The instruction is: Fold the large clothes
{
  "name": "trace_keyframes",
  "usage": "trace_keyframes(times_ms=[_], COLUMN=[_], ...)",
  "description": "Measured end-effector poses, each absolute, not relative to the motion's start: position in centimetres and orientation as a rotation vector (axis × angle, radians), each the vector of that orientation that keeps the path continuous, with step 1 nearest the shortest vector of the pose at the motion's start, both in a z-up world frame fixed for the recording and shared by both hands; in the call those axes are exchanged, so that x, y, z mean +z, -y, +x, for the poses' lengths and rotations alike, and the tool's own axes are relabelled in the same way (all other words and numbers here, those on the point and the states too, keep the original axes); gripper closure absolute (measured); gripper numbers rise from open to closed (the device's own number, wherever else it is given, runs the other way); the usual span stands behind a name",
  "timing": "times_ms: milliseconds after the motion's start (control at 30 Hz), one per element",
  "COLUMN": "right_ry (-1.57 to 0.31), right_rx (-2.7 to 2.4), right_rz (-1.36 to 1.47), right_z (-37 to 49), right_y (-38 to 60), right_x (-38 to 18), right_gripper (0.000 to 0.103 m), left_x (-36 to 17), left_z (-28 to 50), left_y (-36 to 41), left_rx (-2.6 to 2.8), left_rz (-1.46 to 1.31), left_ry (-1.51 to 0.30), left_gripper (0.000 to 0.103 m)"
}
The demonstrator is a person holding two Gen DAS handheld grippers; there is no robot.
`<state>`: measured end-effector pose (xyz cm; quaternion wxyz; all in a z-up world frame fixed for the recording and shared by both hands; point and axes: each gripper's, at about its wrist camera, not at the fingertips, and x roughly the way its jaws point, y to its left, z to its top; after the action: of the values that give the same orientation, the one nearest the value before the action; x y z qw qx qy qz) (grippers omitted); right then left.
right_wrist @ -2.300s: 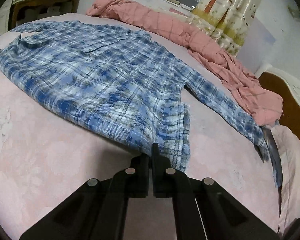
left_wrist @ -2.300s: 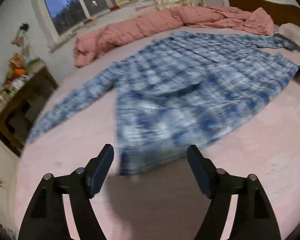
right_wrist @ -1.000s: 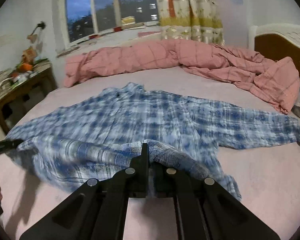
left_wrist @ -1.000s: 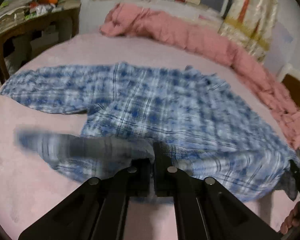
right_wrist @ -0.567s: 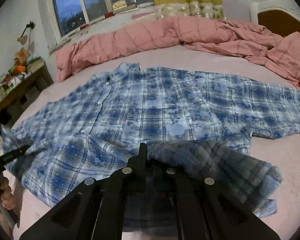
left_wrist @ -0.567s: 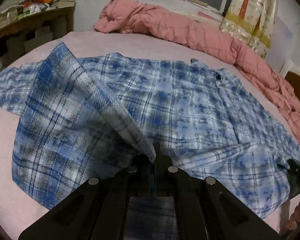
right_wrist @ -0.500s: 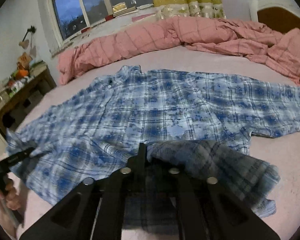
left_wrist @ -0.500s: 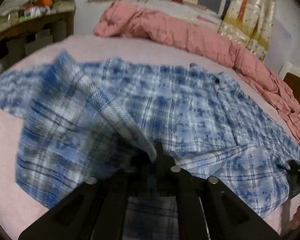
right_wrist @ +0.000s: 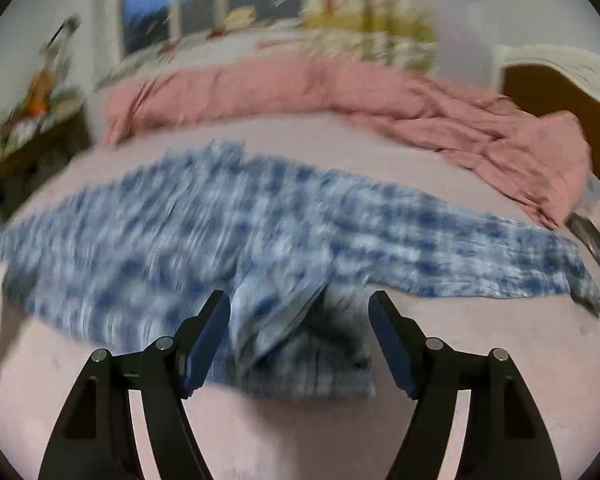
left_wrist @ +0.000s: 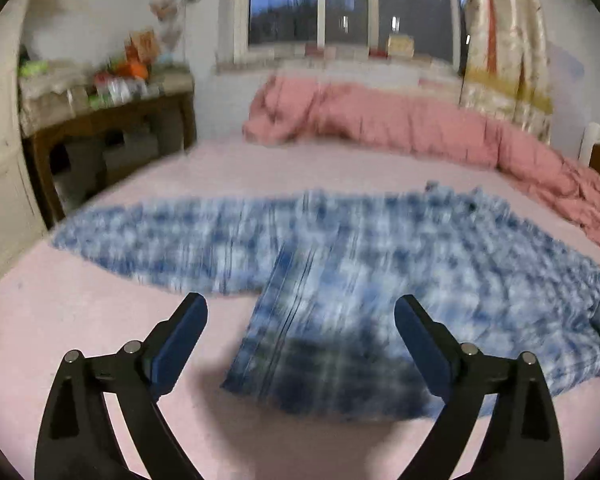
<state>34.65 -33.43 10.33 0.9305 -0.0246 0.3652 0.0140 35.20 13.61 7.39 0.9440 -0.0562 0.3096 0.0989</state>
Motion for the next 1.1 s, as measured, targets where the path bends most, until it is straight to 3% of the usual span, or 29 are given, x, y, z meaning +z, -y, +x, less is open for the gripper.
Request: trace_keyframes(times_ms=[167,300,433,600,633,700,800,867,933,967,1033,1100], right_ry=[-0.877,-0.829,-0.649,-0.672,-0.670,-0.636,-0.605,-0.673,-0.788,-0.841,-0.904,-0.877], right_rx=[0.084,-0.330,-0.444,-0.393,-0.367,-0.227,0.037,0.155,0.118,0.055,-0.058,-0.046], right_rz=[-0.238,-0.391,-0.203,0.052,0.095,0.206,0.255,0.195,0.104,0.054,-0.010,0.038], right_z=[35.0,36.9,36.4,35.8,35.8,35.1,34.2,34.3,35.3,35.9,36.9,37.3], right_y=[29.9,30.4,34.4,39.5,40.1,41.2,40.4,38.6,36.5,35.8,35.2,35.6], right_x=[7.8,6.1,8.3,8.3,8.3,8.9,9.9,9.8,8.5,7.4,5.8,5.6], right_gripper=[0.029,0.029,0.029,0.030,0.034,0.036,0.035,0.035,0.036,0.041,0.094,0.098], left_x=[5.0,2.7,1.3,1.4,1.4,1.2,1.3,1.5,1.7,1.7,1.8,1.8], left_z=[37.1,38.4,39.1,39.2,39.1,39.2,39.1,39.1,39.1,39.0,38.9,39.0], left_y=[-13.5,-13.8,-14.6,-16.3,-16.7,-17.3,-17.7,-17.7,-17.6,-17.7,-17.9,-18.0], left_rx=[0.218,0.235,0.266,0.276,0.267,0.233,0.180,0.142,0.099,0.102,0.095,0.113], left_rz=[-0.044,-0.075,-0.109,-0.192,-0.214,-0.268,-0.322,-0.334,-0.341,-0.346,-0.362,-0.355], left_ry=[-0.755,-0.830,-0.857,-0.837,-0.838,-0.838,-0.826,-0.812,-0.789,-0.784,-0.769,-0.772], left_gripper=[0.009,0.009,0.009,0.009,0.009,0.017,0.053,0.087,0.096,0.097,0.098,0.098])
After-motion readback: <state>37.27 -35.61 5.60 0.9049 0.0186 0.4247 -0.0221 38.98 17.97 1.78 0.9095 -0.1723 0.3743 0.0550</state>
